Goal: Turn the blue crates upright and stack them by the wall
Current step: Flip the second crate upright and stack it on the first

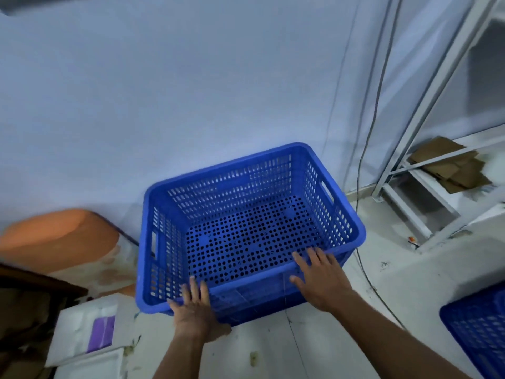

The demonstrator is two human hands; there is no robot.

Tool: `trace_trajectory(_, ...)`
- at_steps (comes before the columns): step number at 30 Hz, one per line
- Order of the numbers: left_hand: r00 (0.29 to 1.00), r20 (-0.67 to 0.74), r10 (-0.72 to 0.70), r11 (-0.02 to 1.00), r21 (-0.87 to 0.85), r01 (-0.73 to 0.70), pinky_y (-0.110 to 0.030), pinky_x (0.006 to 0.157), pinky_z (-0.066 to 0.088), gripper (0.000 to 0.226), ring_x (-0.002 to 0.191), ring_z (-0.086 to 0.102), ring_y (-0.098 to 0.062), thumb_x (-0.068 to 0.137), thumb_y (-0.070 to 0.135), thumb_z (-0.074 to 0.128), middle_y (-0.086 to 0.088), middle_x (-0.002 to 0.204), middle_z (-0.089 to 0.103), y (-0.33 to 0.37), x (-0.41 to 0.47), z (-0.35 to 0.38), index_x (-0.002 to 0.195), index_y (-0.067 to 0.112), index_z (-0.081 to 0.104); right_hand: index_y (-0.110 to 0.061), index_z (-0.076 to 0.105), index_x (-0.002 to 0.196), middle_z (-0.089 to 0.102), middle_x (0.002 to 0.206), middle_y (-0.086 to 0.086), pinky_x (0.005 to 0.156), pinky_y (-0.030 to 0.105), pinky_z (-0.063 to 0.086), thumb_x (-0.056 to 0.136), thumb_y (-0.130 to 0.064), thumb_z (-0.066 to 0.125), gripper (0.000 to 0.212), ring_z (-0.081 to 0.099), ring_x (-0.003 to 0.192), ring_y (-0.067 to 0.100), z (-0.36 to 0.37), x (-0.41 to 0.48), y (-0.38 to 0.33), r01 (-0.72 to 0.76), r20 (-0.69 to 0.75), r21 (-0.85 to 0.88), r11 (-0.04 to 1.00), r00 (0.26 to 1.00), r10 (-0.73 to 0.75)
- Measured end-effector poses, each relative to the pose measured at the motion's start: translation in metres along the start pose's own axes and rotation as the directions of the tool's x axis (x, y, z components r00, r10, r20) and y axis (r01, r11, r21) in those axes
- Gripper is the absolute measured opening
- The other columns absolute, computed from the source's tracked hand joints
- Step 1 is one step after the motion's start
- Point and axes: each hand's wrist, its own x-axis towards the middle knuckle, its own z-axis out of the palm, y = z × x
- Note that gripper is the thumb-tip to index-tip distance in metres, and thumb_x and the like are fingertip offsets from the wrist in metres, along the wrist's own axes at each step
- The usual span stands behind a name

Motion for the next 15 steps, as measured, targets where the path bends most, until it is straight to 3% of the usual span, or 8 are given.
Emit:
trace_trajectory(2, 0.993, -0.082, 0.087, 0.988, -0.117, -0.096, -0.054, 0.122, 0.019, 0.126, 0.157, -0.005, -0.031, 0.078, 0.079, 0.052, -0.009, 0.167, -0.022, -0.012, -0.024, -0.004, 0.159, 0.011, -0.015, -0.027, 0.002, 0.159, -0.004, 0.166, 0.01, 0.123, 0.045, 0.004, 0.101, -0.059, 0.022, 0.07, -0.001, 0.152, 0.028, -0.011, -0.031, -0.013, -0.022, 0.076, 0.085, 0.996, 0.997, 0.016)
trace_trajectory(4, 0.977, -0.149, 0.152, 0.97, -0.167, -0.176, -0.05, 0.124, 0.019, 0.122, 0.157, -0.002, -0.028, 0.079, 0.077, 0.053, -0.007, 0.168, -0.021, -0.021, -0.061, -0.007, 0.16, 0.013, -0.014, -0.027, 0.002, 0.159, -0.005, 0.166, 0.009, 0.123, 0.044, 0.008, 0.1, -0.059, 0.027, 0.071, 0.001, 0.153, 0.027, -0.023, -0.071, -0.025, -0.042, 0.153, 0.107, 0.993, 0.988, 0.025)
trace_trajectory(7, 0.956, -0.208, 0.205, 0.951, -0.186, -0.245, -0.046, 0.125, 0.019, 0.12, 0.157, 0.0, -0.026, 0.081, 0.075, 0.052, -0.007, 0.169, -0.017, -0.032, -0.111, -0.012, 0.16, 0.014, -0.013, -0.025, 0.007, 0.158, 0.009, 0.165, 0.011, 0.118, 0.044, 0.021, 0.101, -0.056, 0.03, 0.069, 0.017, 0.149, 0.03, -0.043, -0.127, -0.03, -0.074, 0.229, 0.108, 0.991, 0.972, 0.047)
trace_trajectory(11, 0.918, -0.273, 0.288, 0.922, -0.18, -0.343, -0.047, 0.124, 0.022, 0.112, 0.157, 0.003, -0.027, 0.087, 0.072, 0.05, -0.007, 0.17, -0.012, -0.036, -0.159, -0.031, 0.161, 0.014, -0.009, -0.024, 0.02, 0.155, 0.033, 0.155, 0.011, 0.11, 0.044, 0.034, 0.099, -0.056, 0.033, 0.066, 0.036, 0.138, 0.031, -0.075, -0.182, -0.022, -0.166, 0.146, 0.183, 0.969, 0.979, 0.14)
trace_trajectory(15, 0.892, -0.283, 0.352, 0.898, -0.168, -0.407, -0.049, 0.123, 0.023, 0.109, 0.157, 0.005, -0.029, 0.089, 0.069, 0.053, -0.008, 0.17, -0.007, -0.022, -0.184, -0.053, 0.161, 0.014, -0.007, -0.025, 0.026, 0.153, 0.043, 0.147, 0.013, 0.107, 0.045, 0.038, 0.1, -0.057, 0.032, 0.063, 0.042, 0.133, 0.032, -0.093, -0.23, -0.008, -0.256, 0.118, 0.215, 0.943, 0.965, 0.235)
